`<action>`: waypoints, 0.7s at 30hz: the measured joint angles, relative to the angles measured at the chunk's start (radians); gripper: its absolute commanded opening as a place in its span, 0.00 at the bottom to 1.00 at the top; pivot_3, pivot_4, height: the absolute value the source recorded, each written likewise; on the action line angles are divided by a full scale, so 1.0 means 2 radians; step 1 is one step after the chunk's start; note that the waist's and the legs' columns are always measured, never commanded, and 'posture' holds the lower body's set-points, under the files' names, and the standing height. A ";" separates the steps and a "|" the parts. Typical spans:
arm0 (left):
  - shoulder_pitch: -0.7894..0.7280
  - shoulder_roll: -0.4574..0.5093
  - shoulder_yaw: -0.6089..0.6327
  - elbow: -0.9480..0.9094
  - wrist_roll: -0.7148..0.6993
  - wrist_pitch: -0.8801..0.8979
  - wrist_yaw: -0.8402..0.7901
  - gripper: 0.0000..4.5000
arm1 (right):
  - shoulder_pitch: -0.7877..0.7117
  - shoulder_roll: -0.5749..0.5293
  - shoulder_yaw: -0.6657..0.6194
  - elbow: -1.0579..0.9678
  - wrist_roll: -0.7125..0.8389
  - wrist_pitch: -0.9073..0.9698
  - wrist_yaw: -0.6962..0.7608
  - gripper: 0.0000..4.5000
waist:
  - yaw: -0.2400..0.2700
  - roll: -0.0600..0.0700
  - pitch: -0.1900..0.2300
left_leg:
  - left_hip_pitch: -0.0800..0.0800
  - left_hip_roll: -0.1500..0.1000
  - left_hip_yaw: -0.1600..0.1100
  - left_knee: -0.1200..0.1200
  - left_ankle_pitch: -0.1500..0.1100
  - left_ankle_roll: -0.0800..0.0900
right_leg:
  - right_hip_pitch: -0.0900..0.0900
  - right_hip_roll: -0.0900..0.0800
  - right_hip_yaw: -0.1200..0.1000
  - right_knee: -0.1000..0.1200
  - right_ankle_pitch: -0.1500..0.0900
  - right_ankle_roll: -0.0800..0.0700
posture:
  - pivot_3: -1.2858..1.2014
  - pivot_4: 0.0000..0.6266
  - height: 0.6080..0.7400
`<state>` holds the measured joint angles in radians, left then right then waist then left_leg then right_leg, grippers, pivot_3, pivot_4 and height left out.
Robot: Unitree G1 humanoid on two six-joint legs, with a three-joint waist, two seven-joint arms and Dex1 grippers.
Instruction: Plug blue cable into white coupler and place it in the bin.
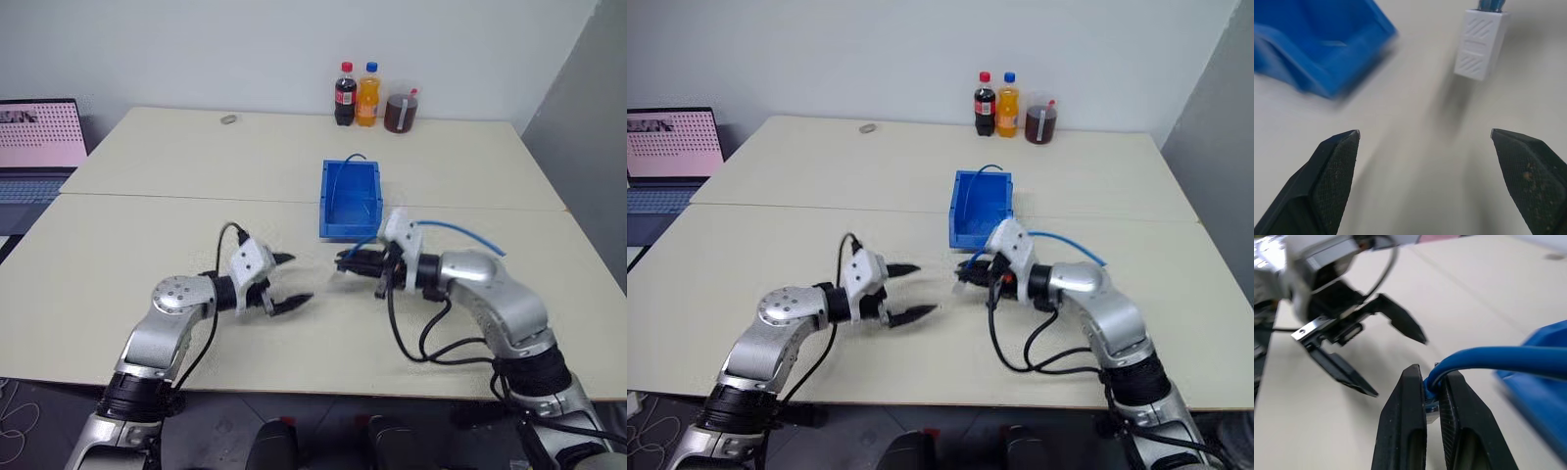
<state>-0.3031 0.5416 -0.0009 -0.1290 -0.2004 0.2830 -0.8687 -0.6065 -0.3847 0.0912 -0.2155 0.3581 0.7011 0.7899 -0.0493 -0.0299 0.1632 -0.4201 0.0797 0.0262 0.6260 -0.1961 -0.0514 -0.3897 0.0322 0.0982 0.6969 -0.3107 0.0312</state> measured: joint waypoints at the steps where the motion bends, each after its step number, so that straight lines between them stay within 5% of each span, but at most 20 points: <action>1: -0.002 -0.002 0.003 -0.006 0.000 0.004 0.008 1.00 | -0.013 0.002 -0.007 0.013 0.002 0.002 -0.005 0.02 | 0.000 0.000 0.000 | 0.000 0.000 0.000 0.000 0.000 0.000 | 0.000 0.000 0.000 0.000 0.000 0.000 | 0.52 0.24 1.00; 7: -0.021 -0.017 0.004 -0.031 0.000 0.030 0.051 1.00 | -0.151 0.040 -0.033 0.213 -0.005 -0.031 -0.033 0.02 | -0.007 0.001 0.001 | 0.000 0.000 0.000 -0.001 0.000 0.000 | 0.000 0.000 0.000 0.000 0.000 0.000 | 0.52 0.24 1.00; 14: -0.028 -0.017 -0.002 -0.029 0.002 0.030 0.060 1.00 | -0.338 0.058 -0.034 0.572 -0.071 -0.142 -0.060 0.43 | -0.004 0.000 0.004 | -0.004 0.000 0.001 -0.001 0.000 0.000 | -0.005 0.000 0.000 -0.001 0.002 -0.003 | 0.52 0.24 1.00; 21: -0.033 -0.012 -0.007 -0.024 0.003 0.030 0.060 1.00 | -0.364 0.000 0.022 0.668 -0.151 -0.193 0.031 0.78 | 0.004 0.001 0.004 | -0.008 -0.001 0.002 -0.001 0.000 0.000 | -0.009 -0.001 0.001 -0.001 0.002 -0.003 | 0.52 0.24 1.00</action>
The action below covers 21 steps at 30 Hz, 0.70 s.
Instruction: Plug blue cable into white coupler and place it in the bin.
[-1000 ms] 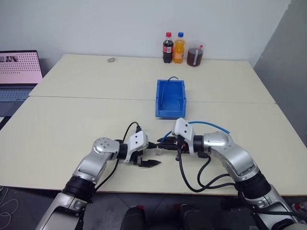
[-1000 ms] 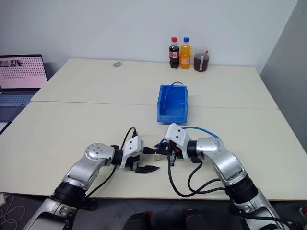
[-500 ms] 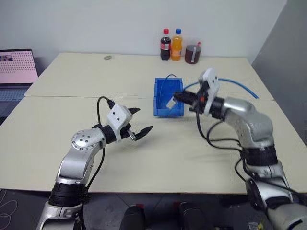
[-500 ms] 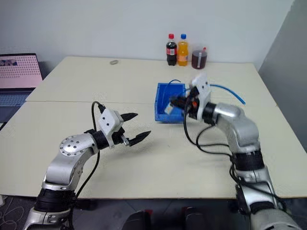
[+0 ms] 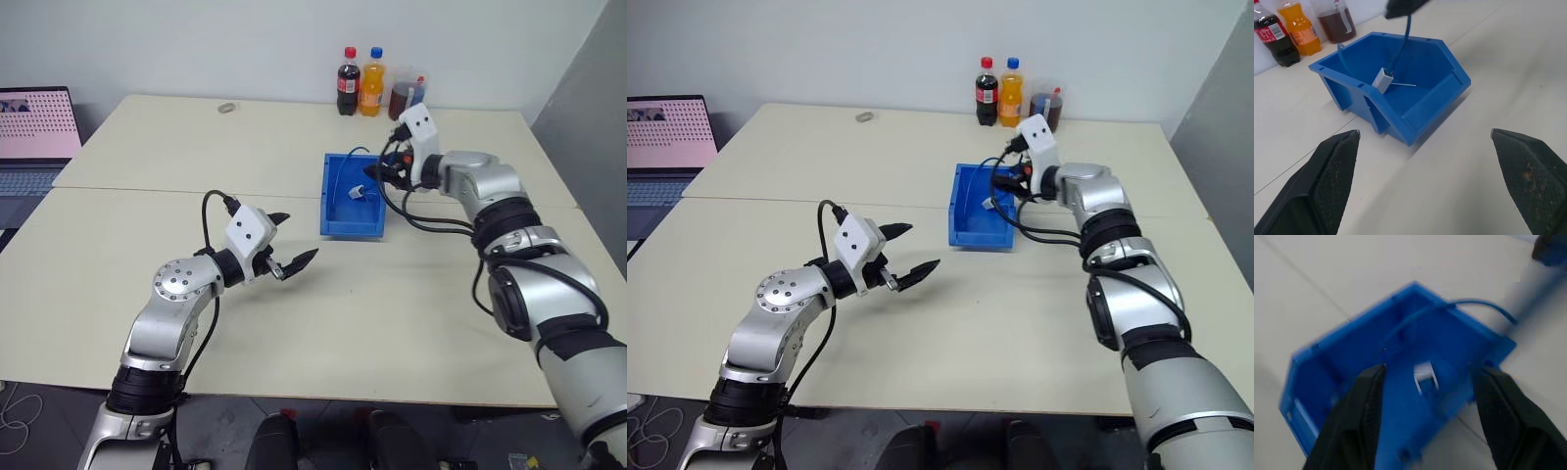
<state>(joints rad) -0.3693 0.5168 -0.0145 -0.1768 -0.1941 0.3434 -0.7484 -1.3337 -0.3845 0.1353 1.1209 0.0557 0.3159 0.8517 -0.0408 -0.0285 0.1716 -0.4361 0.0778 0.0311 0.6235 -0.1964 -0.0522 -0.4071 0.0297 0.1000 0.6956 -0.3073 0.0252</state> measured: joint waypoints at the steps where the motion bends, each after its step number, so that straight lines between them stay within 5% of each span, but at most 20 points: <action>1: -0.002 0.002 0.000 0.003 0.000 0.000 0.000 1.00 | 0.000 -0.012 0.010 -0.001 -0.011 -0.005 0.027 0.85 | 0.000 0.000 0.000 | 0.000 0.000 0.000 0.000 0.000 0.000 | 0.000 0.000 0.000 0.000 0.000 0.000 | 0.52 0.24 1.00; 4: -0.009 0.004 0.001 0.012 0.000 0.000 0.000 1.00 | 0.000 -0.045 0.039 -0.009 -0.040 -0.023 0.095 1.00 | 0.000 0.001 0.000 | 0.000 0.000 0.000 0.000 0.000 0.000 | 0.000 0.000 0.000 0.000 0.000 0.000 | 0.52 0.24 1.00; 13: -0.011 0.026 0.026 0.056 -0.004 0.014 0.000 1.00 | 0.148 -0.165 0.074 -0.216 -0.066 -0.055 0.241 1.00 | 0.002 0.001 0.001 | 0.000 0.000 0.000 0.001 0.000 0.000 | 0.000 0.001 0.000 0.001 0.000 0.000 | 0.52 0.24 1.00; 21: 0.031 0.052 0.071 0.065 -0.020 0.019 0.008 1.00 | 0.394 -0.192 -0.081 -0.551 0.054 0.140 0.171 1.00 | 0.004 0.001 0.001 | 0.001 0.001 -0.001 0.002 0.000 0.000 | 0.001 0.001 -0.001 0.001 0.000 0.000 | 0.52 0.24 1.00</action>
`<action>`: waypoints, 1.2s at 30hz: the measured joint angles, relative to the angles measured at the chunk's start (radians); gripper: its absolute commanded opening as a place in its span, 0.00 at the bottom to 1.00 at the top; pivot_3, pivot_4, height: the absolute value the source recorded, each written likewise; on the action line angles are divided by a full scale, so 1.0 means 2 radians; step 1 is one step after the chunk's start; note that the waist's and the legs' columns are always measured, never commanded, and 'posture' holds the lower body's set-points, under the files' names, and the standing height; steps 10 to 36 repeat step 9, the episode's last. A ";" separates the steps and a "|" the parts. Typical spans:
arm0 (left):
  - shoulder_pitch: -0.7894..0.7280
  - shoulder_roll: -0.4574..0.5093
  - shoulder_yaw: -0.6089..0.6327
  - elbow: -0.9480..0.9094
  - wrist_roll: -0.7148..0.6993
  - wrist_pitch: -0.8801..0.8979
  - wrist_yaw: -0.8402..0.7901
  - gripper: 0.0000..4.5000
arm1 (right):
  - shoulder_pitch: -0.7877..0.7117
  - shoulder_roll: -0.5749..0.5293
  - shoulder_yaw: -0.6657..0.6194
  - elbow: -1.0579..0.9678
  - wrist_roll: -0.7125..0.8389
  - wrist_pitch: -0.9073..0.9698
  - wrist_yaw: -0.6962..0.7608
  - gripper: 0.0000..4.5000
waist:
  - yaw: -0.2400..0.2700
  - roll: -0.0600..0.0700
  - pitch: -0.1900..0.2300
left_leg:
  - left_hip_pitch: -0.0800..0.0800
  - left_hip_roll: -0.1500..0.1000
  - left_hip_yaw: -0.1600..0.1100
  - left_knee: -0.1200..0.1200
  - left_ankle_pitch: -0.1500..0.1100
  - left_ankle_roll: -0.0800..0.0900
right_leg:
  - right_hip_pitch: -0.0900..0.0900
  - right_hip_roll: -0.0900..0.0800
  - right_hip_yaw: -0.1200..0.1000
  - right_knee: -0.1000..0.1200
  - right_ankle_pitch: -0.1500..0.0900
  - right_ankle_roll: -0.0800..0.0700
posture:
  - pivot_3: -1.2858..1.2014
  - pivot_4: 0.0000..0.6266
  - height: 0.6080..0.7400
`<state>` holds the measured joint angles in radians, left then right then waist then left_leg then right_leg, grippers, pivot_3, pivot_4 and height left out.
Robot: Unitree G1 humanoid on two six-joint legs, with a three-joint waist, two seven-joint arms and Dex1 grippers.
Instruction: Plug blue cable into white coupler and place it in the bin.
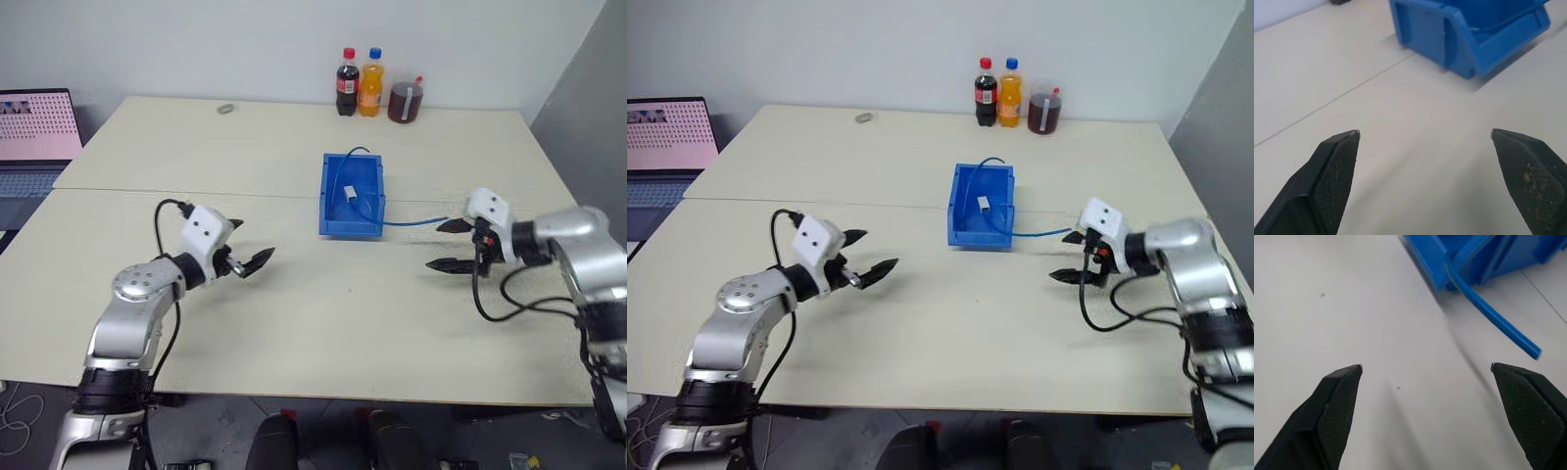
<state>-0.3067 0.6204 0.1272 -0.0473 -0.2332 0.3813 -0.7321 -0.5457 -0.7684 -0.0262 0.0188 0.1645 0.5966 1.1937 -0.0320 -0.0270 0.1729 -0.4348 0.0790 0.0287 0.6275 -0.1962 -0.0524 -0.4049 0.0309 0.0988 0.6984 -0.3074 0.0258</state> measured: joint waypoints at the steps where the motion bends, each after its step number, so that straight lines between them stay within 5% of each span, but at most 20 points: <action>1: 0.000 0.000 0.002 -0.001 -0.004 0.002 0.000 1.00 | 0.012 0.002 -0.019 -0.029 0.017 0.024 -0.013 1.00 | 0.000 0.000 0.000 | 0.000 0.000 0.000 0.000 0.000 0.000 | 0.000 0.000 0.000 0.000 0.000 0.000 | 0.52 0.24 1.00; 9: -0.001 0.000 0.010 -0.023 -0.038 0.037 -0.001 1.00 | 0.042 0.023 -0.071 -0.133 0.084 0.123 -0.109 1.00 | -0.001 0.000 0.000 | 0.001 0.000 0.000 0.001 0.000 0.000 | 0.001 0.000 0.001 0.000 0.000 0.004 | 0.52 0.24 1.00; 36: -0.001 0.000 0.010 -0.023 -0.038 0.037 -0.001 1.00 | 0.042 0.023 -0.071 -0.133 0.084 0.123 -0.109 1.00 | -0.001 0.000 0.000 | 0.001 0.000 0.000 0.001 0.000 0.000 | 0.001 0.000 0.001 0.000 0.000 0.004 | 0.52 0.24 1.00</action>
